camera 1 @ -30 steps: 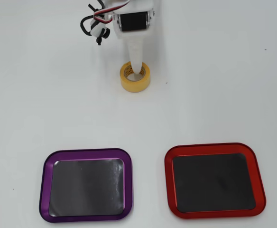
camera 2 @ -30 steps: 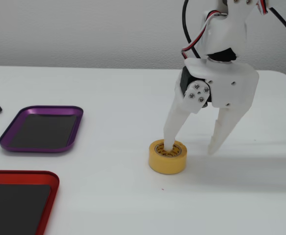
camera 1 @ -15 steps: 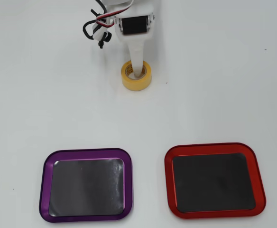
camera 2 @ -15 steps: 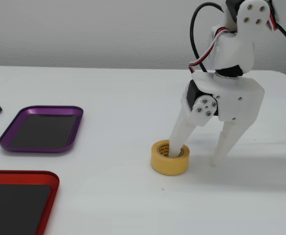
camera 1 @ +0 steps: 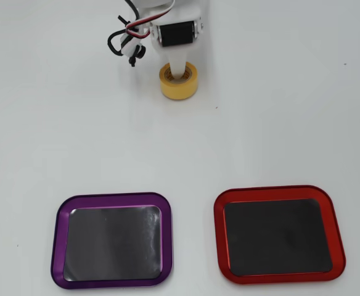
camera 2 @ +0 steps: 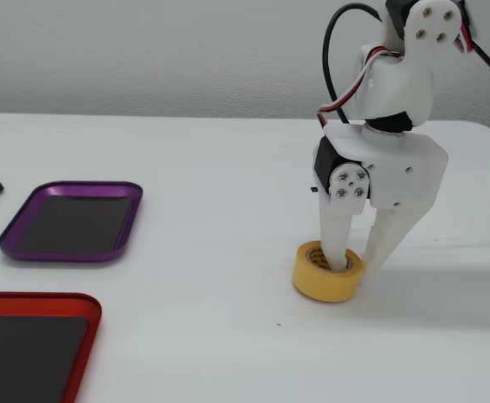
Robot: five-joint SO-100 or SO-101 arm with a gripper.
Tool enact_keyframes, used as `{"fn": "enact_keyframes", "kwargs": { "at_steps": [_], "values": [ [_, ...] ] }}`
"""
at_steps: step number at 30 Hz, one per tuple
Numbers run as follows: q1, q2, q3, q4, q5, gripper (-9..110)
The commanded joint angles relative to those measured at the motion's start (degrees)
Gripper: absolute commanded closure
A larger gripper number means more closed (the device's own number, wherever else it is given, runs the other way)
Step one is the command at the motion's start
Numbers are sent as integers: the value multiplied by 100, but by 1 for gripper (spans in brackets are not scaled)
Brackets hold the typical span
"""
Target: Grasp a tape and put it in the right purple dish.
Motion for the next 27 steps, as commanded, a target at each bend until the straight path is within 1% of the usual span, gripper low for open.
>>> {"fn": "enact_keyframes", "kwargs": {
  "at_steps": [1,4,8,11,13,17,20,23,27],
  "values": [
    [-26,861,-606,308,35,102],
    [-26,1907,-826,396,35,102],
    [0,3463,-782,185,-26,102],
    [79,4359,-501,-527,-123,102],
    [79,4579,44,-1327,-571,102],
    [88,4474,1538,-3437,-1767,102],
    [88,3902,2364,-4746,-2259,102],
    [132,2900,2215,-5353,-2329,102],
    [677,1345,1204,-5537,-2259,102]
  ]
}}
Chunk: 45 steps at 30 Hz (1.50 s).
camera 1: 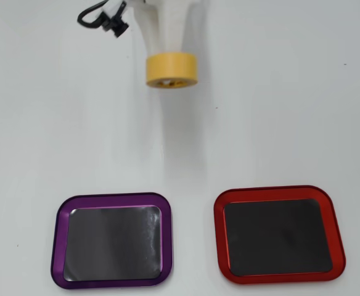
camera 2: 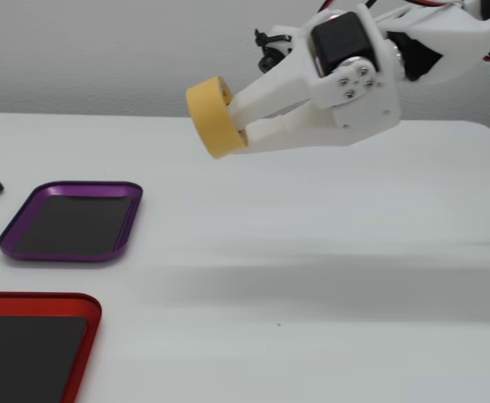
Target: Grasp a tape and put it in the right purple dish.
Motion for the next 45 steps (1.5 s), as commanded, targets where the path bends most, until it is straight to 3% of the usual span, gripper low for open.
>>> {"fn": "enact_keyframes", "kwargs": {
  "at_steps": [1,10,22,37,45],
  "values": [
    [325,-1283,-993,-264,-44,102],
    [536,-3691,-3067,193,-18,102],
    [817,-4957,-5484,1512,703,102],
    [809,-5133,-5730,1846,668,96],
    [729,-4781,-5739,2654,721,95]
  ]
}}
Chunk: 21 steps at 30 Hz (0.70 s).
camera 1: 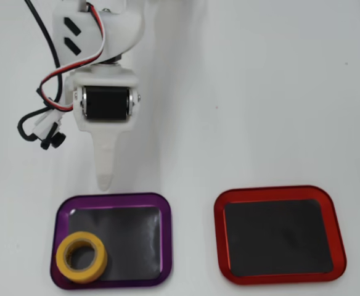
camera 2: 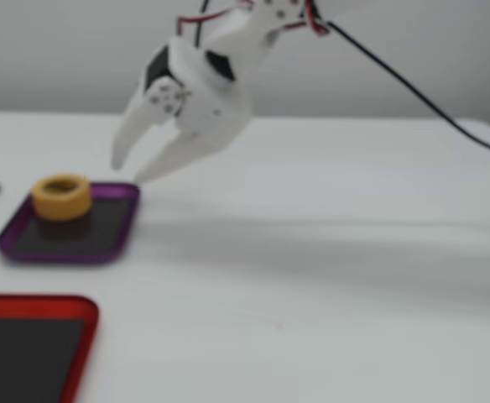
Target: Grasp a tape and put it in the right purple dish.
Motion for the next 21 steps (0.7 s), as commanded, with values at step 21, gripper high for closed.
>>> {"fn": "enact_keyframes", "kwargs": {
  "at_steps": [21],
  "values": [
    [-360,5396,1011,4122,2057,83]
  ]
}}
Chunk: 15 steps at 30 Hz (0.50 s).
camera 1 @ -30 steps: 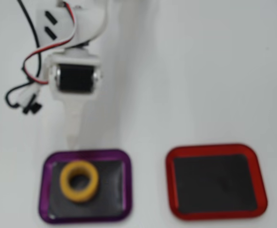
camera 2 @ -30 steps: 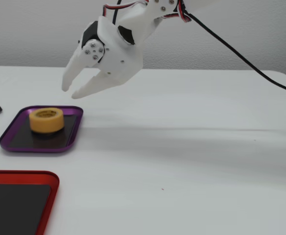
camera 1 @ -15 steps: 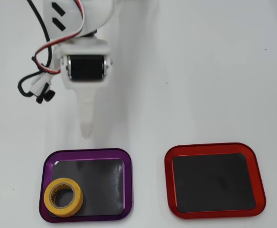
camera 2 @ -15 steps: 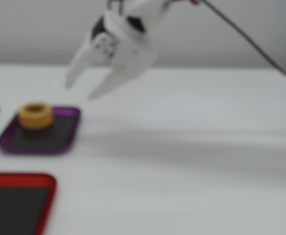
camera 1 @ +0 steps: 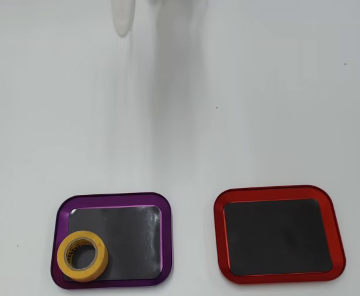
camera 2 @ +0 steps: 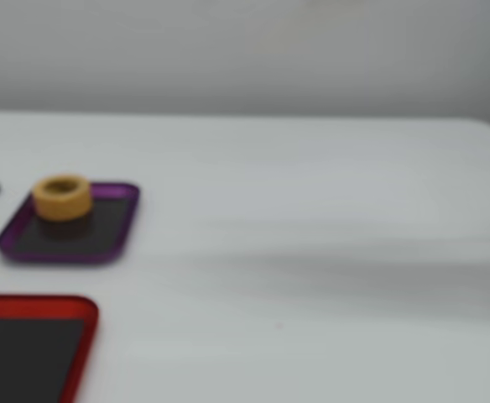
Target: Grasp a tape and put it in the right purple dish.
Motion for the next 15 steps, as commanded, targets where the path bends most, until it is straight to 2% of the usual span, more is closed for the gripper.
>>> {"fn": "enact_keyframes", "kwargs": {
  "at_steps": [1,8,15],
  "values": [
    [-35,826,677,35,642,84],
    [-44,2145,2821,-9,729,84],
    [-35,3814,5142,-949,650,83]
  ]
}}
